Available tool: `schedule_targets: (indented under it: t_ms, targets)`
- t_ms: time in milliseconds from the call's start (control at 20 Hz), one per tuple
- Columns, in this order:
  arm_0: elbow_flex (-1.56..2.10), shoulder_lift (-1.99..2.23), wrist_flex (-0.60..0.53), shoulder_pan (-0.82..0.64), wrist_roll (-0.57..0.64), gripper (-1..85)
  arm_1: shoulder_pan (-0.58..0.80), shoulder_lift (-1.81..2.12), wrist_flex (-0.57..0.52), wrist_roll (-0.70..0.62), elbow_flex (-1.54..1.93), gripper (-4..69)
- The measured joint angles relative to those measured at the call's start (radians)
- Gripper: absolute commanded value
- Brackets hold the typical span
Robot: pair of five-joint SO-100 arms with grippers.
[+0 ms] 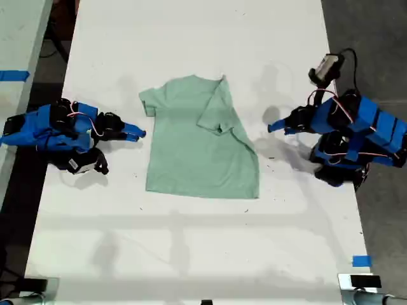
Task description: Fold t shirt
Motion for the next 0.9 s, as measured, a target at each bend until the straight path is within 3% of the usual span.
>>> schedule_targets:
  t_ms: [100, 200, 300, 500, 700, 900]
  targets:
    - [0.003, 0.000, -0.009, -0.031, 0.044, -0.2, -0.041, 0.066, -0.061, 0.020, 0.069, 2.6]
    - [0.006, 0.000, -0.012, -0.206, 0.087, -0.2, -0.114, 0.370, -0.184, 0.021, 0.397, 2.6]
    - [0.006, 0.000, -0.012, -0.250, 0.087, -0.2, -0.124, 0.479, -0.221, 0.023, 0.653, 2.5]
    - [0.006, 0.000, -0.012, -0.261, 0.069, -0.3, -0.126, 0.532, -0.207, 0.031, 0.701, 2.6]
    - [-0.035, -0.031, -0.012, -0.232, -0.029, -0.4, -0.126, 0.543, -0.207, 0.031, 0.701, 2.8]
    - [-0.301, -0.506, -0.015, -0.249, -0.046, 5.4, -0.126, 0.543, -0.207, 0.031, 0.701, 2.5]
